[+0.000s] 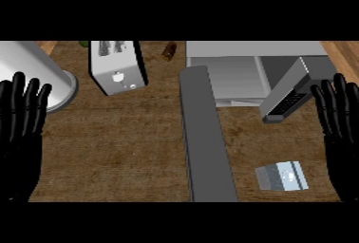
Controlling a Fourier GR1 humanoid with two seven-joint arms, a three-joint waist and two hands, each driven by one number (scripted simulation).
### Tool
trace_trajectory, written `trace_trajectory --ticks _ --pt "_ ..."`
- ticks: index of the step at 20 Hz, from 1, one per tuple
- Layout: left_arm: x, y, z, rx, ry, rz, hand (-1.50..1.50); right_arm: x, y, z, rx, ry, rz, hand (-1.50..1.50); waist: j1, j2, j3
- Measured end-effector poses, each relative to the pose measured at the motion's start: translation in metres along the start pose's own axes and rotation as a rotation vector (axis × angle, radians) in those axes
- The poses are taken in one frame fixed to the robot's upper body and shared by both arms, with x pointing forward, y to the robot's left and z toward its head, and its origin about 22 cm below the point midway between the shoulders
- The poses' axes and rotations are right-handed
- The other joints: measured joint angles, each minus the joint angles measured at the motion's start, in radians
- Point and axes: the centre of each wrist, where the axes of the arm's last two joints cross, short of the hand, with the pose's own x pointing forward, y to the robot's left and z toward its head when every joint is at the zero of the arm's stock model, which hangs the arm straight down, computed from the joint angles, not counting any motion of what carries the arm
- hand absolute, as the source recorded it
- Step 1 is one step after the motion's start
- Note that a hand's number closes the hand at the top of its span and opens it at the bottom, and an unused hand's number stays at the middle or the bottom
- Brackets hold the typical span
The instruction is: Pick up the milk, place it into the microwave and close the microwave
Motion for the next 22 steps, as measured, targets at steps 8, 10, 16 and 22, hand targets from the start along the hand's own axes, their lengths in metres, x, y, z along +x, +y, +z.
trace_trajectory --ticks 8,10,16,22 --pt "-0.005 0.007 0.009 -0.003 0.091 0.060 -1.50 0.041 -0.013 0.048 -0.128 0.043 0.064 -1.50 0.005 0.014 0.005" --pt "-0.004 0.011 0.014 -0.002 0.119 0.119 -1.50 0.050 -0.009 0.059 -0.137 0.056 0.048 -1.50 0.008 0.015 0.005" --pt "0.020 0.019 0.041 -0.004 0.150 0.192 -1.50 0.061 -0.004 0.080 -0.188 0.115 0.024 -1.50 0.018 0.018 0.005" --pt "0.032 0.040 0.072 -0.011 0.163 0.217 -1.50 0.056 -0.003 0.095 -0.228 0.163 0.049 -1.50 0.023 0.018 0.005"
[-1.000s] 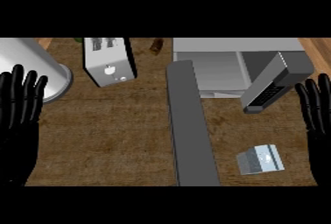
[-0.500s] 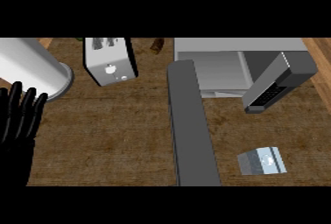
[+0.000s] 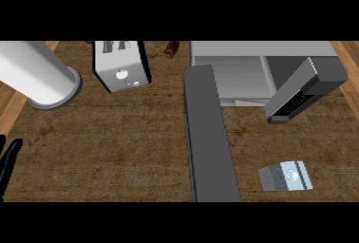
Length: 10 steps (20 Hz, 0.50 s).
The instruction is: Pick up the milk, place it into the microwave and close the microwave
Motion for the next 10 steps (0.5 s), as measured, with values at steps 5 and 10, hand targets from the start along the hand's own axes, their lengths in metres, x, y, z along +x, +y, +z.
trace_trajectory --ticks 5,10 --pt "0.006 0.008 0.017 0.016 0.025 -0.016 -1.50 -0.022 -0.004 0.002 -0.034 0.027 0.058 -1.50 0.003 0.001 0.000" --pt "0.008 0.016 0.029 0.030 0.041 -0.040 -1.50 -0.048 -0.008 0.007 -0.094 0.083 0.093 -1.50 0.004 0.001 0.000"
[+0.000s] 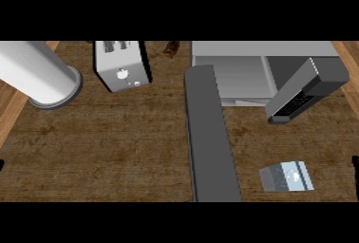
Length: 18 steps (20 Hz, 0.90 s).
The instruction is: Pick up the milk, place it into the microwave and close the microwave
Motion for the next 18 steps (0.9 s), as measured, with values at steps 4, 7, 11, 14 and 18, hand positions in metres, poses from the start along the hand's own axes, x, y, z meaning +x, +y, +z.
trace_trajectory --ticks 4,7,11,14,18 --pt "0.000 0.005 0.013 -0.003 0.019 -0.006 -1.50 -0.027 -0.001 0.004 -0.045 0.045 0.034 -1.50 0.003 0.000 0.000" --pt "0.001 0.008 0.017 -0.003 0.030 -0.015 -1.50 -0.054 -0.003 0.009 -0.056 0.088 0.057 -1.50 0.005 0.000 0.001" --pt "0.000 0.010 0.026 0.005 0.035 -0.006 -1.50 -0.089 -0.019 0.019 -0.067 0.134 0.082 -1.50 0.006 0.000 0.001" --pt "0.002 0.014 0.036 0.008 0.052 -0.016 -1.50 -0.113 -0.023 0.029 -0.075 0.164 0.100 -1.50 0.009 0.000 0.001" --pt "0.003 0.016 0.042 0.006 0.052 -0.017 -1.50 -0.144 -0.029 0.041 -0.056 0.186 0.120 -1.50 0.009 0.000 0.001"
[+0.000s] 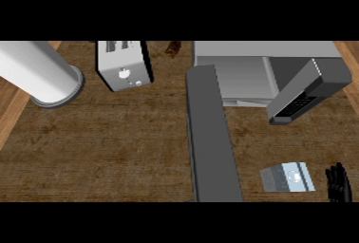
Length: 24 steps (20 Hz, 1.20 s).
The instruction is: Pick up the milk, place it into the microwave and close the microwave
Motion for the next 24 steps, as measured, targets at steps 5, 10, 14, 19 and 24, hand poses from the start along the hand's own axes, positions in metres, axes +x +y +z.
trace_trajectory --ticks 5,10,14,19,24 --pt "0.003 0.006 0.003 -0.003 0.005 -0.014 -1.50 -0.033 0.005 -0.005 0.008 0.009 0.047 -1.50 0.004 0.001 0.000" --pt "0.004 0.010 0.011 -0.003 0.011 -0.011 -1.50 -0.059 0.005 -0.002 0.033 0.010 0.056 -1.50 0.002 0.001 0.000" --pt "0.005 0.014 0.015 -0.012 0.011 -0.007 -1.50 -0.079 0.008 -0.007 0.045 0.007 0.035 -1.50 0.003 0.001 0.000" --pt "0.005 0.018 0.015 -0.012 0.003 0.006 -1.50 -0.093 0.012 -0.022 0.054 -0.004 -0.018 -1.50 0.001 0.002 0.000" --pt "0.006 0.020 0.015 -0.013 0.002 0.021 -1.50 -0.105 0.022 -0.029 0.062 0.001 -0.091 1.50 0.002 0.003 0.000"
